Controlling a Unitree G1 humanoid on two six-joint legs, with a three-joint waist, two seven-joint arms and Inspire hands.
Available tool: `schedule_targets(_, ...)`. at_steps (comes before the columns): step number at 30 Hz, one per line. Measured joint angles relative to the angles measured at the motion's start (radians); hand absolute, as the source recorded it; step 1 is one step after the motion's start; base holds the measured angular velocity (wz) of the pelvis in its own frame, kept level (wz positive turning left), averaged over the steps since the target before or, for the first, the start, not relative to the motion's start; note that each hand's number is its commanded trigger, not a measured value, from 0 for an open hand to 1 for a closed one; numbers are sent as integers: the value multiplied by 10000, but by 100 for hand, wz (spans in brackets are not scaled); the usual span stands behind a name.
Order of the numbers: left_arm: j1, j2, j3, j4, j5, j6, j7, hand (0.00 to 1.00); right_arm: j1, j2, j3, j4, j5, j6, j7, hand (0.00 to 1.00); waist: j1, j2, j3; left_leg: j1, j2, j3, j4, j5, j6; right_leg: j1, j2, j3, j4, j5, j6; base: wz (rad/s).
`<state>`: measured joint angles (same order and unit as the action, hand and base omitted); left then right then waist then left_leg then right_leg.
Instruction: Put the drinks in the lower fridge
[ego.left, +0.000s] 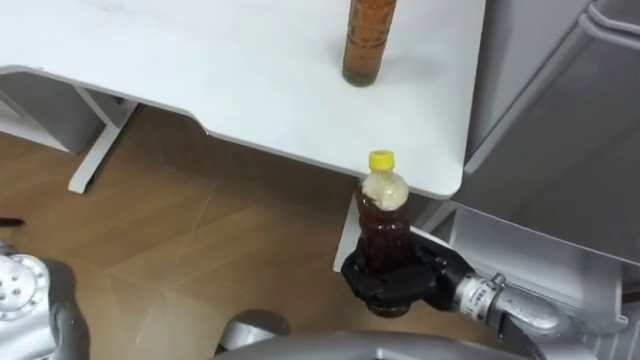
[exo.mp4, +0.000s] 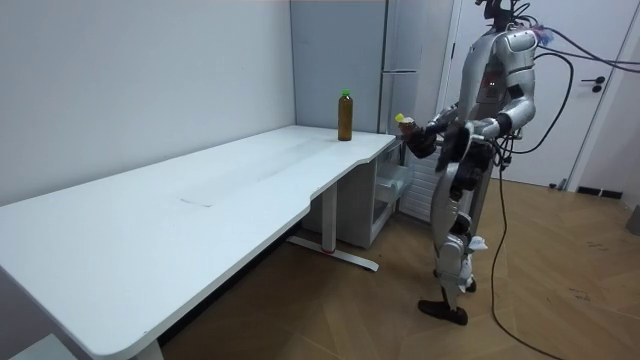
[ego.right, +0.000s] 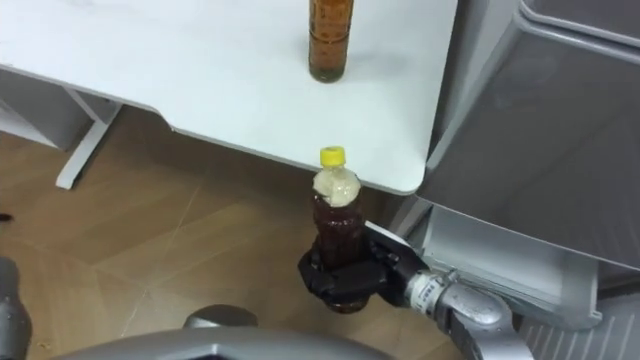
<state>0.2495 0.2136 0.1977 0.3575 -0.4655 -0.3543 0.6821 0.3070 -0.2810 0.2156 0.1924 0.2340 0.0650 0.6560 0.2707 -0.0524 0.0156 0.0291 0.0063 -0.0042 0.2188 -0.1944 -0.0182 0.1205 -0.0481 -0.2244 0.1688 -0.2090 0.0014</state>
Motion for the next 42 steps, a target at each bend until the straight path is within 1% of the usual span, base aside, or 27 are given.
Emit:
schedule_targets(1,16,-3,-288,302,-262,56,-28,0,-52,44,7,0,0,12,-66,100,-40,-8,-1,1,0,1,-2,-3,4,-4,0,3,3,3,5,0)
schedule_targets(3,132,-2,-1106,1408,-1021,289,-304,0,-173,155,63,0,25,16,-359,100,-191,-12,-3,5,-1,5,-60,-12,18,-47,1,23,9,13,19,-4)
schedule_targets(4,129,6,-1291,1716,-1266,293,-360,0,-175,157,85,0,25,27,-447,100,-258,-8,-1,5,-1,27,-61,-12,18,-51,-2,22,13,16,21,-5)
schedule_targets(6,152,5,-1812,3465,-2078,418,-776,0,-189,190,153,1,19,241,-747,100,-262,41,-1,94,22,179,-152,-10,21,-62,3,186,20,17,23,-18)
schedule_targets(7,154,3,-1892,3860,-2361,514,-910,0,-201,197,185,23,19,260,-850,100,-272,49,6,127,35,256,-178,-9,21,-68,10,254,17,17,22,-28)
schedule_targets(8,165,-27,-1945,4563,-2864,775,-1182,0,-214,247,187,132,10,250,-1034,100,-321,54,10,166,49,343,-226,-10,20,-94,19,341,18,18,23,-21)
schedule_targets(9,237,-41,-2013,5376,-3047,997,-1568,0,-237,330,124,305,-45,258,-1258,100,-447,45,4,159,46,379,-258,-11,21,-142,8,371,20,19,25,-14)
schedule_targets(10,240,-48,-2021,5692,-3145,1142,-1769,0,-244,397,64,369,-96,301,-1364,100,-508,42,2,156,44,398,-292,-10,22,-169,5,385,21,20,27,-13)
schedule_targets(11,313,-75,-2023,6221,-3325,1404,-2143,0,-244,494,-31,444,-109,401,-1607,100,-557,41,4,140,50,473,-319,-9,25,-229,9,466,18,25,34,-9)
schedule_targets(12,313,-109,-2033,6657,-3375,1677,-2486,0,-261,495,-41,445,-125,467,-1813,100,-720,55,5,37,56,503,-268,-23,47,-290,6,468,20,33,44,-4)
schedule_targets(13,300,-125,-2061,6825,-3387,1812,-2674,0,-296,496,-44,445,-174,473,-1886,100,-827,73,2,-46,57,504,-230,-27,54,-345,4,470,27,41,55,4)
schedule_targets(14,282,-155,-2225,7073,-3382,2051,-3065,0,-430,495,-46,451,-357,475,-2001,100,-1022,136,10,-189,56,521,-183,-27,58,-390,2,506,20,76,74,0)
schedule_targets(15,215,-219,-2423,7345,-3321,2264,-3535,0,-535,481,-82,489,-458,474,-2116,100,-1248,226,40,-213,47,532,-152,-21,75,-390,-2,536,7,123,96,0)
schedule_targets(16,207,-276,-2513,7454,-3234,2346,-3776,0,-530,501,-135,493,-499,473,-2182,100,-1373,284,38,-241,22,525,-149,-15,92,-385,-21,530,0,129,107,0)
schedule_targets(17,206,-414,-2607,7662,-3108,2501,-4234,0,-510,519,-265,493,-560,461,-2294,100,-1584,439,29,-251,-10,529,-158,-17,123,-382,-43,506,0,148,140,0)
schedule_targets(18,186,-484,-2681,7673,-3044,2670,-4662,0,-512,559,-369,485,-565,443,-2342,100,-1846,537,-7,-253,-27,547,-162,-21,146,-394,-65,498,2,153,150,-3)
schedule_targets(19,168,-483,-2734,7673,-3000,2732,-4858,0,-511,605,-415,486,-567,442,-2390,100,-1911,565,-24,-246,-27,553,-168,-21,148,-397,-64,508,3,156,155,-8)
schedule_targets(20,110,-481,-2748,7660,-2795,2820,-5230,0,-511,722,-499,486,-576,436,-2548,100,-2114,585,-48,-208,-17,598,-183,-21,148,-408,-50,574,3,156,155,-13)
schedule_targets(21,14,-485,-2757,7664,-2455,2894,-5591,0,-505,826,-613,487,-575,422,-2804,100,-2197,615,-69,-181,-2,661,-196,-21,148,-449,-41,635,15,156,155,-17)
schedule_targets(23,-216,-500,-2744,7722,-1774,3035,-6047,0,-497,966,-874,489,-681,421,-3261,100,-2257,635,-73,-201,20,777,-181,-20,149,-517,-29,748,33,163,147,-18)
schedule_targets(24,-302,-506,-2749,7713,-1501,3054,-6268,0,-497,930,-895,489,-982,357,-3579,100,-2383,642,-77,-205,30,834,-177,-20,150,-532,-29,790,56,165,147,-15)
schedule_targets(25,-323,-513,-2750,7710,-1475,3054,-6340,0,-489,914,-896,489,-1095,355,-3674,100,-2416,642,-78,-193,30,853,-180,-20,150,-532,-29,833,75,165,147,-11)
schedule_targets(28,-382,-548,-2742,7708,-1098,3064,-6624,0,-383,1014,-947,489,-1442,343,-4511,100,-2663,658,-83,-99,33,930,-183,-20,152,-565,-41,908,186,163,149,-10)
schedule_targets(30,-371,-619,-2658,7794,-1083,3089,-6764,0,-327,1157,-1238,489,-1538,287,-5150,100,-2687,721,-87,-28,48,1098,-200,-22,158,-592,-32,1103,217,169,158,-23)
schedule_targets(35,-54,-735,-2206,7833,-1078,3092,-6971,0,-266,1402,-2013,491,-1526,175,-6435,100,-2963,811,-120,0,55,1114,-216,-32,177,-549,-19,1127,218,168,162,-2)
schedule_targets(39,46,-821,-2028,7983,-1094,3091,-7029,0,-167,1475,-2228,624,-1526,-13,-7593,100,-2966,800,-130,14,45,1129,-202,-31,177,-549,-24,1143,151,162,171,0)
schedule_targets(42,24,-833,-2029,8054,-1078,3064,-7078,0,-128,1508,-2174,623,-1586,-24,-8310,100,-2936,823,-150,-23,43,1193,-217,-31,177,-695,-22,1206,160,161,172,-6)
